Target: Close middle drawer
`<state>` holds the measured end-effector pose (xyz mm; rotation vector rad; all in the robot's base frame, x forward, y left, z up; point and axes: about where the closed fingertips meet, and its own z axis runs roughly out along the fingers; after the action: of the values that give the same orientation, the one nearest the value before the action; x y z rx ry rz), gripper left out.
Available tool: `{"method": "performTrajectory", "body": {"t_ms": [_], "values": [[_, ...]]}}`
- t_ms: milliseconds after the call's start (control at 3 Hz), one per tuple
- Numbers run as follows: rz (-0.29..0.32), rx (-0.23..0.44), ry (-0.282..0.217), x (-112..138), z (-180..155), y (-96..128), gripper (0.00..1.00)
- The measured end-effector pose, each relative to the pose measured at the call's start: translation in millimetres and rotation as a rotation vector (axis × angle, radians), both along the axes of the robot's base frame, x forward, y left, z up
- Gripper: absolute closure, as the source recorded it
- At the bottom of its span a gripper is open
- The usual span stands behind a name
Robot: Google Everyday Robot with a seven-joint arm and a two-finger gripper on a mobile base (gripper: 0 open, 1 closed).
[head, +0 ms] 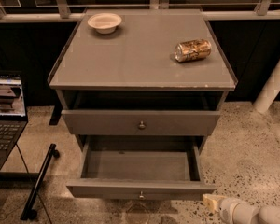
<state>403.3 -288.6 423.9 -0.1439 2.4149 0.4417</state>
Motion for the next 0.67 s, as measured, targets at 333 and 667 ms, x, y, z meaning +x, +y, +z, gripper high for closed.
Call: {"method": "performTrajectory", "body": {"t_ms": [333,667], "values": [[0.018,0.045,-0.01,23,2,11,1.0],[0.032,0.075,-0.01,39,2,19,1.0]]}}
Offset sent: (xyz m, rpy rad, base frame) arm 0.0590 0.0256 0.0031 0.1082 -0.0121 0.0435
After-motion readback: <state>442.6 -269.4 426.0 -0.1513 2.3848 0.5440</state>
